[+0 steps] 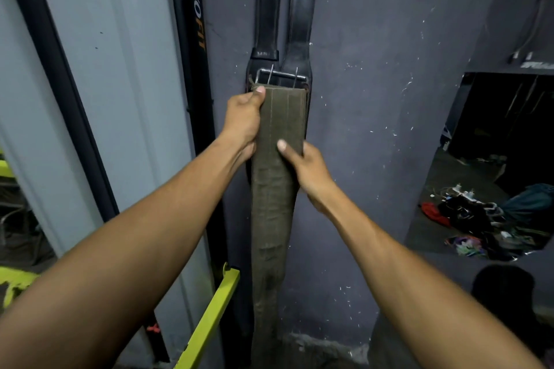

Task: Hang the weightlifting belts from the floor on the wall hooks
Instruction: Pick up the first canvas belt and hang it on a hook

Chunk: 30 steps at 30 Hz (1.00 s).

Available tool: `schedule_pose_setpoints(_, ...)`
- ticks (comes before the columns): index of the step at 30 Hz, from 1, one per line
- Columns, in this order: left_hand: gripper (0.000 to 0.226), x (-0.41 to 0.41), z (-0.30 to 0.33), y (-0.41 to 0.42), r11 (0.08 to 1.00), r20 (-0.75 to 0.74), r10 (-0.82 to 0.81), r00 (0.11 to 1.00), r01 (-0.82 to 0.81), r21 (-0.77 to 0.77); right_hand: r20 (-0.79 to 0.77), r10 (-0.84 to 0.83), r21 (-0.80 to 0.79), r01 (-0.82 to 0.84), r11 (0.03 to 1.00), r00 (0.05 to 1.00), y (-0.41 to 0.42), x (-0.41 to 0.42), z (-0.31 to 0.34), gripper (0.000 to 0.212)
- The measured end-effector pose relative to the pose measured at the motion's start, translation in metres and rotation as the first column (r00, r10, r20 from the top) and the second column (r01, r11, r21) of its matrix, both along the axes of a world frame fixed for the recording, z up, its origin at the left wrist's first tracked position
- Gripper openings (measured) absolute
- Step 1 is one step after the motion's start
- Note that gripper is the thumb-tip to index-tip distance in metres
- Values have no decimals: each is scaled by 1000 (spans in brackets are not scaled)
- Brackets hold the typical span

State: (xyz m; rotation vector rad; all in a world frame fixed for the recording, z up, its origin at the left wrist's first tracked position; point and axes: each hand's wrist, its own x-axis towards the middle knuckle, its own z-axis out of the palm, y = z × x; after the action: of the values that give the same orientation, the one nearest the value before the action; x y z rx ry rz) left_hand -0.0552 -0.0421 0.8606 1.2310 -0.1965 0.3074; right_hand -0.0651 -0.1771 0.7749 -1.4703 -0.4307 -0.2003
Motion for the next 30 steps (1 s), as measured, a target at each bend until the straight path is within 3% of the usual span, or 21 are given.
schedule_pose_setpoints(7,31,8,11,15,999,48,-49,998,49,-8,-323,113,-173,-176,969,940,-21,-21,-160,32)
schedule_pose_setpoints(9,30,7,1,14,996,47,-84,995,85,-28,-300,120,-135,-167,977,946,-21,-18,-146,32)
schedule_pose_setpoints(13,30,4,-25,7,995,22,-99,995,99,-24,-82,115,33,-113,993,990,-13,-10,-43,24)
schedule_pose_setpoints(17,30,-1,-28,0,998,18,-67,998,67,-14,71,48,34,-50,998,996,-13,-5,24,25)
schedule_pose_setpoints(23,30,4,16,5,998,80,-36,996,41,-53,-110,34,-26,-37,999,993,-13,-20,-79,21)
schedule_pose_setpoints(26,29,4,38,7,997,111,-15,994,24,-78,-245,32,-141,-68,988,969,-23,-31,-138,24)
schedule_pose_setpoints(30,24,-3,48,4,996,125,-43,991,52,-66,-301,40,-182,-99,978,953,-38,-32,-151,30)
